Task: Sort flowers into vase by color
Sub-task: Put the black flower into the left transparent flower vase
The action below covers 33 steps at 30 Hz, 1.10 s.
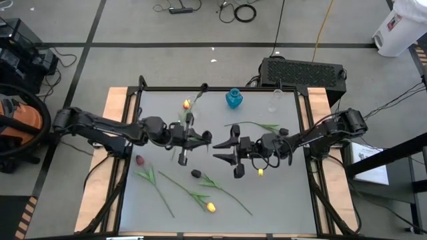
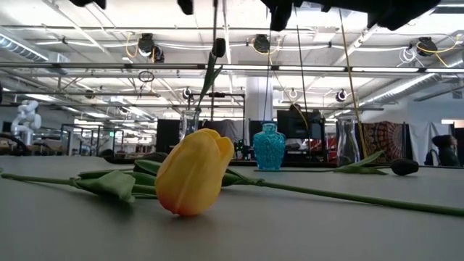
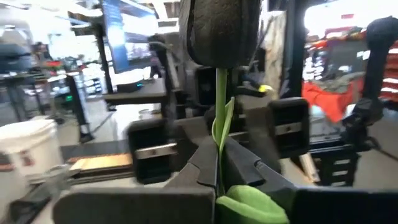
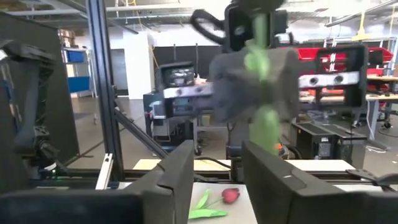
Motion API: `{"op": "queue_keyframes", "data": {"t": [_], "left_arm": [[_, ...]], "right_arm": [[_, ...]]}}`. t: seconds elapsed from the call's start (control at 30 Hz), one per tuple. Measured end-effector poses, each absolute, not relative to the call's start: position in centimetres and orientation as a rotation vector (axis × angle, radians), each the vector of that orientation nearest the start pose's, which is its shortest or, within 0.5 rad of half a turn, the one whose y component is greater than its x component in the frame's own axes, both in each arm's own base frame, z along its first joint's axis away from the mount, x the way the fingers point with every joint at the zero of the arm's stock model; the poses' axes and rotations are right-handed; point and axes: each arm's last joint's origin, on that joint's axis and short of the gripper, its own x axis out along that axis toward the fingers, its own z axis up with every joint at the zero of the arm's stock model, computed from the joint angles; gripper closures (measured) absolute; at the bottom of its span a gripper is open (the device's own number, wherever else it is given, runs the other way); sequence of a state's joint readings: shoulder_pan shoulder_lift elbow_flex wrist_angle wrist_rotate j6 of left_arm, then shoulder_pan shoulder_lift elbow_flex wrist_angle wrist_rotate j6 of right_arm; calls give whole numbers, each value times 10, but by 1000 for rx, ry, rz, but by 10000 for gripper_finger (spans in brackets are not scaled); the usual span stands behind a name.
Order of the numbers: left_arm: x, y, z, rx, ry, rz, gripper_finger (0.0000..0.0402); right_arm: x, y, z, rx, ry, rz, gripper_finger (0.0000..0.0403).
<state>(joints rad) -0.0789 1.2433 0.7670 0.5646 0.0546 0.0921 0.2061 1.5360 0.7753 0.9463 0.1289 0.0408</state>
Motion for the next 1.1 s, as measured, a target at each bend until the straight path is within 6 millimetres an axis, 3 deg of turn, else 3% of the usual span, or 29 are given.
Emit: {"op": "queue_keyframes", "data": {"t": [0.47, 0.73, 1.1], "left_arm": [[202, -5, 338, 167, 7, 106, 388], [163, 16, 360, 214, -99, 275, 394], [151, 53, 371, 244, -187, 419, 392]], "right_arm": [[316, 77, 258, 72, -160, 122, 273], [315, 81, 251, 71, -90, 131, 273], [314, 88, 247, 77, -42, 152, 273]]}}
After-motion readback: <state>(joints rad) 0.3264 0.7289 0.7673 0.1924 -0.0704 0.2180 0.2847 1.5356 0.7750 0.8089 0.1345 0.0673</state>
